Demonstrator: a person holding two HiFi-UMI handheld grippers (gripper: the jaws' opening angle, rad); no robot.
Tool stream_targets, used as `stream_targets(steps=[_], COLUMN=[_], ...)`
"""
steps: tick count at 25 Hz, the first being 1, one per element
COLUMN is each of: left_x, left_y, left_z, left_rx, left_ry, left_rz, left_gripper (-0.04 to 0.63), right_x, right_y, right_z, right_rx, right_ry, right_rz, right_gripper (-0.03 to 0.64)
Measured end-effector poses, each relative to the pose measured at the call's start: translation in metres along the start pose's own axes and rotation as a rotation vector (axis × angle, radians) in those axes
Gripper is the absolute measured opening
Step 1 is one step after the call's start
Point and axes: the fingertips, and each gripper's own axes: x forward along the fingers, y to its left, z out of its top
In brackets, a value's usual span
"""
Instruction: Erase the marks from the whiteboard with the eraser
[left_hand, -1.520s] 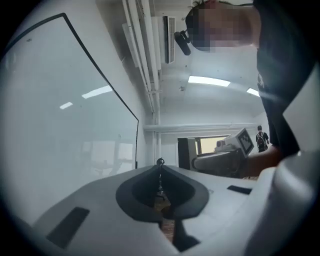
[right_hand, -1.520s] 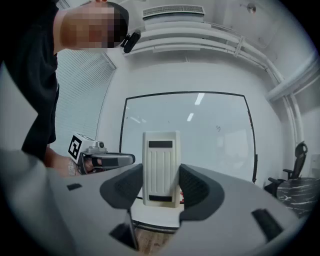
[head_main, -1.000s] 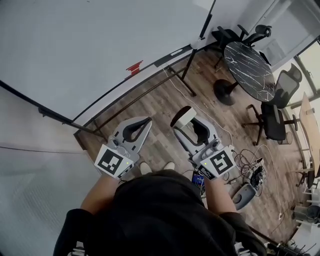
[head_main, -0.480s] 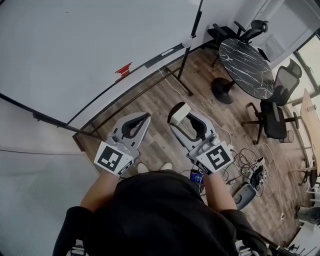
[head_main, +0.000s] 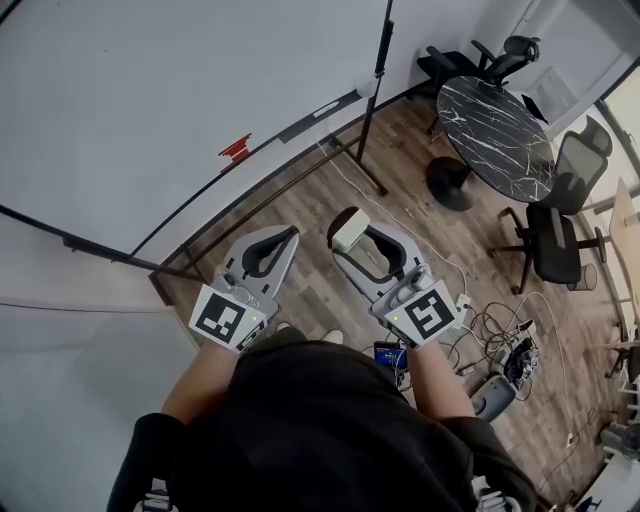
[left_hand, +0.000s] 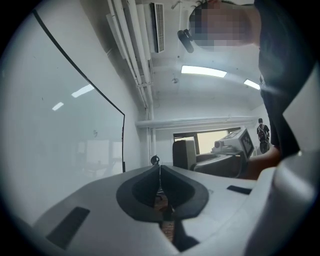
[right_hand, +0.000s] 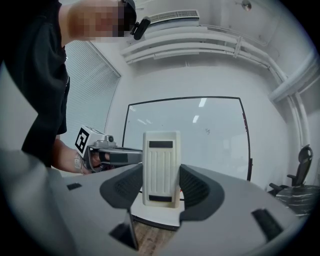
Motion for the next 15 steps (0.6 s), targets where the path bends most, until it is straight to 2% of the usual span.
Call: stream_targets(steps=[7, 15], left_x=[0.036, 0.080], left_y=[0.028, 0.101], left_z=[-0.005, -0.011], left_rx=[-0.006, -0.021], left_ry=[0.003, -0.031], left_rz=[-0.006, -0.022], left_gripper=[0.007, 0.008], right_x=[0.022, 0.082], right_y=[-0.038, -0.088], right_z=[-0.007, -0.011], right_rx=[0.019, 0.007], right_ry=[-0.001, 0.024], right_rz=[-0.011, -0.037], right_gripper=[0.227, 0.227])
